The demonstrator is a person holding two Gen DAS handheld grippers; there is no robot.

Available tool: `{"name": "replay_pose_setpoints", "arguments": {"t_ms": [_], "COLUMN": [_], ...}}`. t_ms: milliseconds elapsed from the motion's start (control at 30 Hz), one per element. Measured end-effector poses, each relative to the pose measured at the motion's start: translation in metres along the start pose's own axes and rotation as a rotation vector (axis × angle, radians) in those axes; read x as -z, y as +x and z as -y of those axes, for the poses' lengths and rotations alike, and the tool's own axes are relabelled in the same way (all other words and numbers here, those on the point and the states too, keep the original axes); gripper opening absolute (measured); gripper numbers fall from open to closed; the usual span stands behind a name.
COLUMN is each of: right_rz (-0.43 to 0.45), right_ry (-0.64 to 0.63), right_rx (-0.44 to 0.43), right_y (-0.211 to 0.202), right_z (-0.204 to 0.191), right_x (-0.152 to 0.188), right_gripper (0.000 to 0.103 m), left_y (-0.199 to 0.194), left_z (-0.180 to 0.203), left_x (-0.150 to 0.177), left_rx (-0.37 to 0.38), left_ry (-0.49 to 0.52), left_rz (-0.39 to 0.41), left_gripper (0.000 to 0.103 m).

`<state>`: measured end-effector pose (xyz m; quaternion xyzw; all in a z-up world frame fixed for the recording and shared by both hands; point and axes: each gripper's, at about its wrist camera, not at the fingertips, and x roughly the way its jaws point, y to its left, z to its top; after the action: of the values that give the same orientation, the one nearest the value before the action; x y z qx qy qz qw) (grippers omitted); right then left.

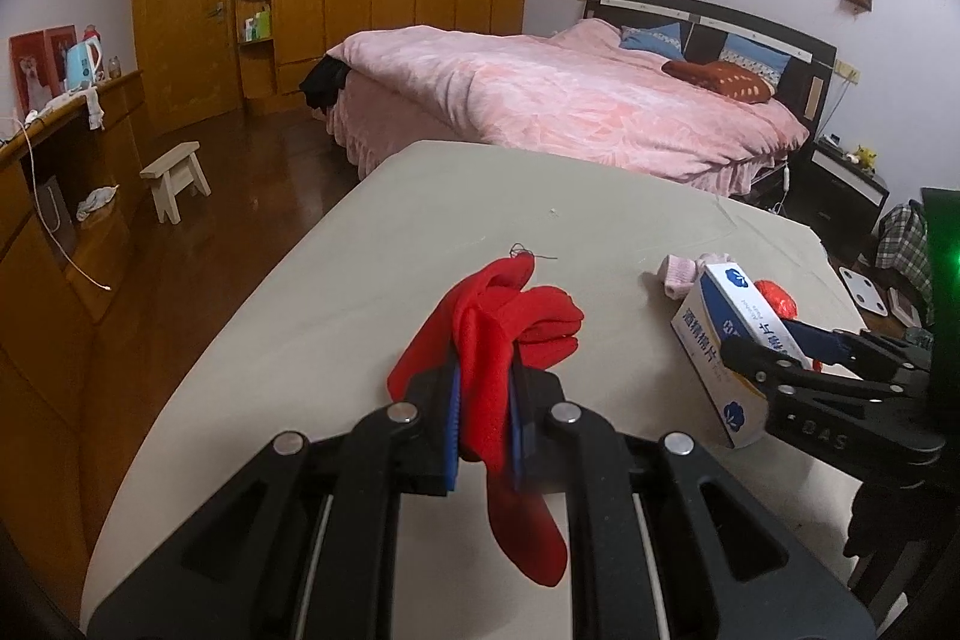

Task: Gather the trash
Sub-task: 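Close the right tool on the white alcohol-pad box and lift it, then carry the red glove and white box in both tools toward the trash bin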

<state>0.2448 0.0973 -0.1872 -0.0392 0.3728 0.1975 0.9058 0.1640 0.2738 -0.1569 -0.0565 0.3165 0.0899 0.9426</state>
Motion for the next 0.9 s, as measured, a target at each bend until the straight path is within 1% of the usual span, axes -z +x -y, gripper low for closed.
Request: {"name": "replay_pose_setpoints", "arguments": {"t_ms": [67,100,133,167,233,367,533,700,900], "right_rz": [-0.016,-0.028,-0.045,-0.063,-0.06,-0.02,0.027,0.074,0.114], "right_ry": [-0.013,-0.017,-0.019,-0.017,-0.01,-0.013,-0.007,-0.021,0.002], "right_rx": [0.003,0.003,0.001,-0.007,-0.026,-0.058,-0.074,-0.057,-0.049], "right_y": [0.007,0.01,0.014,0.016,0.012,-0.012,-0.043,-0.072,-0.106], "right_z": [-0.004,-0.005,-0.006,-0.006,-0.004,-0.001,0.005,0.009,0.021], "right_x": [0.0,0.0,0.001,0.002,0.002,-0.003,-0.01,-0.013,-0.015], "right_gripper": [0.051,0.046,0.042,0.034,0.03,0.03,0.03,0.03,0.03], "left_y": [0.002,0.002,0.001,0.001,0.0,-0.002,-0.012,-0.03,-0.053], "left_z": [0.0,0.0,0.0,0.0,0.0,0.002,0.008,0.018,0.04], "left_x": [0.0,0.001,0.002,0.003,0.003,0.002,0.0,-0.003,-0.012], "left_rx": [-0.001,-0.002,-0.003,-0.004,-0.006,-0.005,0.007,0.028,0.05], "left_ry": [-0.001,-0.002,-0.001,-0.001,-0.001,-0.004,-0.001,0.002,0.025], "left_rz": [-0.006,-0.008,-0.009,-0.01,-0.011,-0.009,0.006,0.031,0.067], "left_gripper": [0.011,0.011,0.011,0.011,0.011,0.011,0.011,0.011,0.011]}}
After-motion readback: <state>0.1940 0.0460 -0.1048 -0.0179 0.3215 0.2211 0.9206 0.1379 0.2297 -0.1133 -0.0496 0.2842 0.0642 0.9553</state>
